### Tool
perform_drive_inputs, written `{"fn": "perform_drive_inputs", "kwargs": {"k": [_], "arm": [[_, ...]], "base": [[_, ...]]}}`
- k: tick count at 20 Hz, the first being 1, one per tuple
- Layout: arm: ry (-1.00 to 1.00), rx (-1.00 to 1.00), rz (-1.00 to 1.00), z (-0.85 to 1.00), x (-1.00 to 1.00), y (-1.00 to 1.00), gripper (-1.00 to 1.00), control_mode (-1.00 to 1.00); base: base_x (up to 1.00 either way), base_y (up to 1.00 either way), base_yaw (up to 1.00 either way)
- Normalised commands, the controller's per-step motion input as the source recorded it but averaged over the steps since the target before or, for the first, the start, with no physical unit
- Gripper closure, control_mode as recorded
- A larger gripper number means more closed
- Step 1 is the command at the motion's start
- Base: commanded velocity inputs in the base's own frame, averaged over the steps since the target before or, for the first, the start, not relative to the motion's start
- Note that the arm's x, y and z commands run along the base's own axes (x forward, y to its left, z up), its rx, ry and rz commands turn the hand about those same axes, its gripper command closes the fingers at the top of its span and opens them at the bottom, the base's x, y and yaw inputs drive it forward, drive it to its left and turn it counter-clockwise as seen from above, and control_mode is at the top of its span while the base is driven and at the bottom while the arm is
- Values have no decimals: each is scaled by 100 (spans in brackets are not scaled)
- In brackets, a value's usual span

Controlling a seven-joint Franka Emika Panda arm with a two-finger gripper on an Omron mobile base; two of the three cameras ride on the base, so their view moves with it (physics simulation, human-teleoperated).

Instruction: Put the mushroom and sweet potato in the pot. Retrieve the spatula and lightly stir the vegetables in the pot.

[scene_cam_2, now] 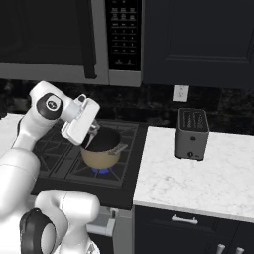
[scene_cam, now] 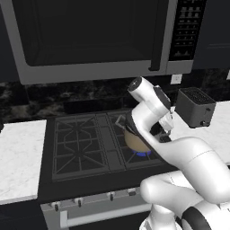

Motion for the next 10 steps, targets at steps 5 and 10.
{"fn": "perform_drive_inputs", "kwargs": {"k": [5,10], "arm": [[-3,0,0,0,14,-8,100,-100],[-1,-3,1,0,38,-13,100,-100]], "base": [[0,0,0],[0,0,0]]}}
